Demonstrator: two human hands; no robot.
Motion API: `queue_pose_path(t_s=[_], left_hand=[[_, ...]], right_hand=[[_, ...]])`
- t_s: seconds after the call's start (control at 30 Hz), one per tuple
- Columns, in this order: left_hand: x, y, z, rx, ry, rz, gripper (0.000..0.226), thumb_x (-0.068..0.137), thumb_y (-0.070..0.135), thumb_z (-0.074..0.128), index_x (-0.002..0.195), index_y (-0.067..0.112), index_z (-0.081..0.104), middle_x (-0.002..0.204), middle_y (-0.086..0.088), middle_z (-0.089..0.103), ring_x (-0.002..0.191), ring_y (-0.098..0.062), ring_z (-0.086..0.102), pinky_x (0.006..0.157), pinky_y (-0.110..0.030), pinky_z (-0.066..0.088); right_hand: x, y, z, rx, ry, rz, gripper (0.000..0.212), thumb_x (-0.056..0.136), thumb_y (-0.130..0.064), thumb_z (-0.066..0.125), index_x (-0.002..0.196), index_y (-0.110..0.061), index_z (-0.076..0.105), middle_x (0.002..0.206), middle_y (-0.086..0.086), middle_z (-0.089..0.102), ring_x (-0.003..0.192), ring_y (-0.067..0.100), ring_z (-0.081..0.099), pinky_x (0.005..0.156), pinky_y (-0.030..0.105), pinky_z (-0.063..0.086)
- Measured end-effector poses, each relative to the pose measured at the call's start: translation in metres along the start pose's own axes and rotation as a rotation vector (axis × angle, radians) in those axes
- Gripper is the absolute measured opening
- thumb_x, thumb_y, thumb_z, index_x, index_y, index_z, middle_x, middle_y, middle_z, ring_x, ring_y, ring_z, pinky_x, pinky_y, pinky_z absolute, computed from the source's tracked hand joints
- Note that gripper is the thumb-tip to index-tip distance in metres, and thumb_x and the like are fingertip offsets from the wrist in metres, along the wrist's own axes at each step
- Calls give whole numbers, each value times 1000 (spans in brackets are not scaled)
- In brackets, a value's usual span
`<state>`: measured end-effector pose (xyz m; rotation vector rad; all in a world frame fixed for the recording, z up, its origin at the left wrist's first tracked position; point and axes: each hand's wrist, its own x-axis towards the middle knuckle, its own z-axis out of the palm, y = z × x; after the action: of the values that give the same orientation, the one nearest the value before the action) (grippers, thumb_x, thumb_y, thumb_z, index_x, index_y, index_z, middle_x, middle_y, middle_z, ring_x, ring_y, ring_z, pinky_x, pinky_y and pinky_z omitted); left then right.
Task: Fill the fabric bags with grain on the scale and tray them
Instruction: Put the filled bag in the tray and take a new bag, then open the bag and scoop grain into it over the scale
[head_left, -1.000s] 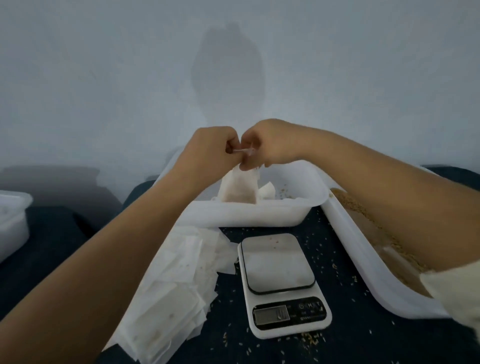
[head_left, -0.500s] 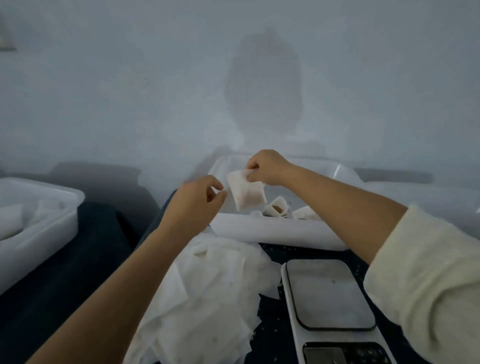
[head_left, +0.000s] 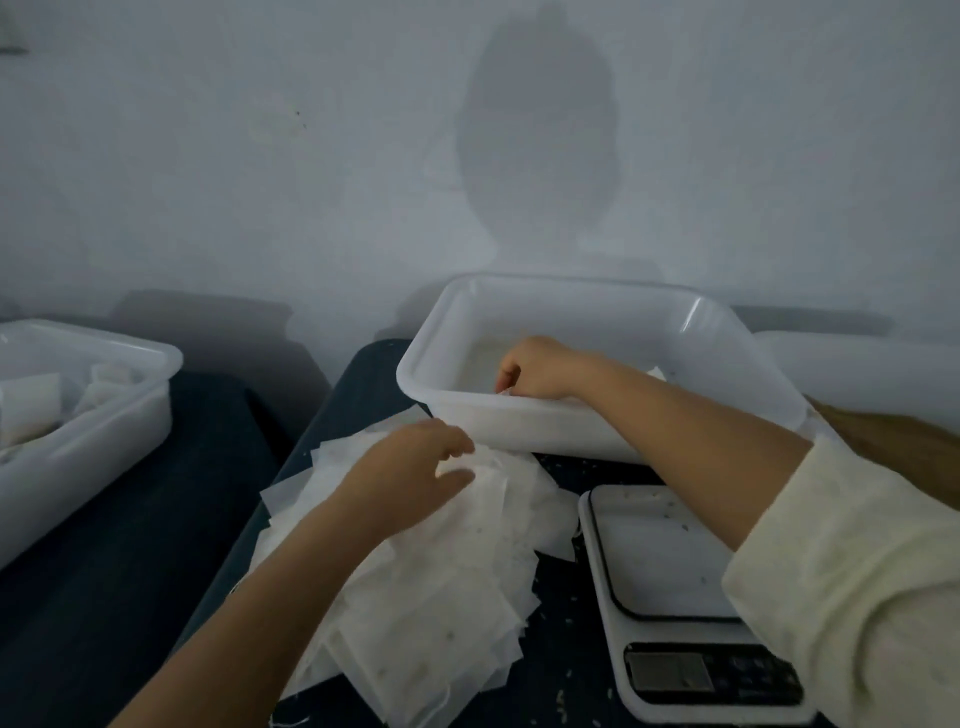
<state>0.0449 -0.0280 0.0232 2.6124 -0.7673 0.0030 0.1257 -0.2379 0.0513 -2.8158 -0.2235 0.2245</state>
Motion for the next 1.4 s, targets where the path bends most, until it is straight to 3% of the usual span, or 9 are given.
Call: queue_pose_path(t_s=[0.2, 0.37, 0.57, 0.73, 0.9, 1.13, 1.23, 1.33, 1.4], left_hand=[[-11, 6, 22, 122, -217, -24, 62, 81, 51, 61, 136, 29, 42, 142, 9, 36, 129, -12, 31, 103, -28, 28], [-29, 14, 25, 233, -282, 30, 81, 74, 62, 62, 141, 28, 32, 154, 6, 13, 139, -18, 14, 111, -34, 19], [-46, 30, 28, 231, 8, 146, 32, 98, 29, 39, 122, 20, 57, 134, 5, 47, 116, -12, 48, 98, -25, 38], [-57, 41, 19, -389, 273, 48, 24, 93, 29, 54, 81, 15, 69, 75, -1, 65, 68, -7, 55, 66, -16, 41], [-64, 56, 15, -1091, 165, -223, 23, 91, 30, 56, 89, 15, 73, 93, -6, 71, 90, -24, 66, 86, -38, 54], [-68, 63, 28, -1354, 71, -379, 21, 93, 24, 55, 90, 13, 73, 103, -6, 70, 90, -19, 67, 78, -30, 55], [-71, 71, 35, -949, 289, -312, 13, 91, 30, 57, 103, 26, 59, 111, 10, 60, 91, -1, 57, 74, -16, 46], [-77, 78, 35, -330, 578, 220, 28, 88, 25, 59, 115, 22, 56, 116, 13, 48, 106, 0, 43, 93, -9, 31], [-78, 84, 36, -170, 477, 474, 24, 86, 15, 55, 109, 16, 65, 115, 3, 52, 109, -8, 43, 94, -10, 29]], right_hand=[[-56, -26, -1, 338, 369, -24, 18, 87, -9, 57, 96, -16, 71, 90, -6, 69, 79, 7, 62, 77, 22, 46], [-110, -37, 34, 453, -104, 145, 17, 89, -24, 64, 96, -9, 69, 78, -2, 69, 58, 3, 63, 51, 14, 47], [-135, -29, 61, 663, -85, 241, 18, 95, -34, 57, 105, -20, 61, 98, 1, 66, 76, 6, 64, 59, 16, 49], [-164, -24, 63, 959, 92, 142, 30, 81, -63, 58, 98, -38, 62, 110, -15, 62, 102, 3, 59, 77, 22, 51], [-194, -15, 63, 1236, 29, 49, 27, 70, -40, 75, 91, -22, 75, 100, -3, 74, 93, 11, 69, 80, 27, 54], [-212, -13, 62, 1336, 59, 148, 15, 85, -18, 70, 73, -19, 79, 81, 0, 74, 67, 8, 64, 60, 19, 54], [-216, -13, 62, 1180, 157, 191, 8, 82, -22, 74, 80, -14, 76, 70, -4, 70, 59, 2, 60, 58, 16, 50], [-219, -14, 61, 981, 196, 192, 20, 78, -28, 77, 84, -10, 75, 68, -3, 71, 55, 0, 60, 56, 15, 48], [-222, -18, 59, 850, 202, 172, 21, 74, -35, 79, 71, -15, 72, 64, -4, 69, 54, 0, 58, 53, 14, 45]])
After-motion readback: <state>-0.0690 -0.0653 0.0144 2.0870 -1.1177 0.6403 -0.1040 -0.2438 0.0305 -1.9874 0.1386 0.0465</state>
